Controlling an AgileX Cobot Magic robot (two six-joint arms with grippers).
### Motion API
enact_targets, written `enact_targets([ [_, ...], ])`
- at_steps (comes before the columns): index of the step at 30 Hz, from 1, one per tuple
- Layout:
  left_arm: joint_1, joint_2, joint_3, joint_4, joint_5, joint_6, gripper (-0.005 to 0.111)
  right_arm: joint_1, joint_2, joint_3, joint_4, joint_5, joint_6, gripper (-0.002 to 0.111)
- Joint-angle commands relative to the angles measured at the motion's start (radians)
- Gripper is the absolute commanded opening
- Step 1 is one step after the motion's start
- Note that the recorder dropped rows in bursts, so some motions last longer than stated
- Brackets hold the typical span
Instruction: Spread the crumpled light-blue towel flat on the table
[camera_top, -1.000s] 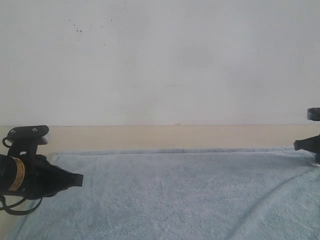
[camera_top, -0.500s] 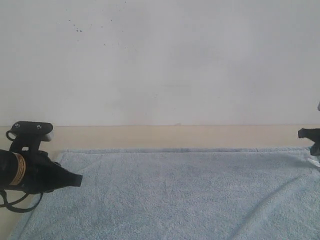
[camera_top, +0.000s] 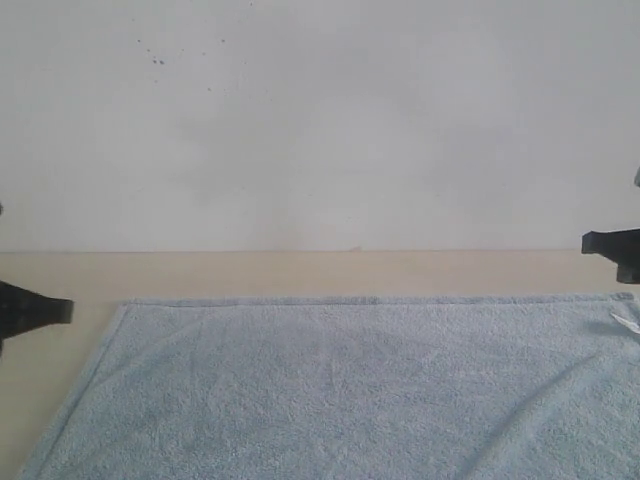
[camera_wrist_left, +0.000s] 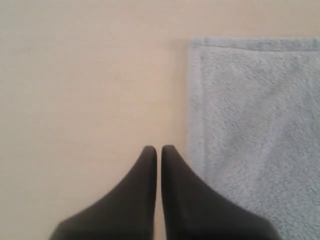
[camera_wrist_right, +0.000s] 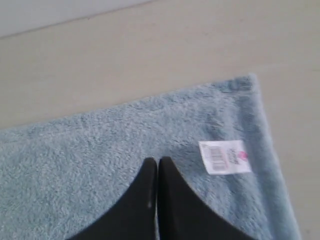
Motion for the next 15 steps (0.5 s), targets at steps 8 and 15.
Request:
enact_targets([
  [8,0.047,-0.745,0.396,0.41,-0.05,-0.506,0.004,0.402,-0.519,0.628,-0.306,-0.534,0.347,0.0],
  [15,0.047,-1.285,0.429,0.41,-0.329,-0.094,0.004,0.449,-1.037,0.716,-0.323,-0.515,0.333,0.0],
])
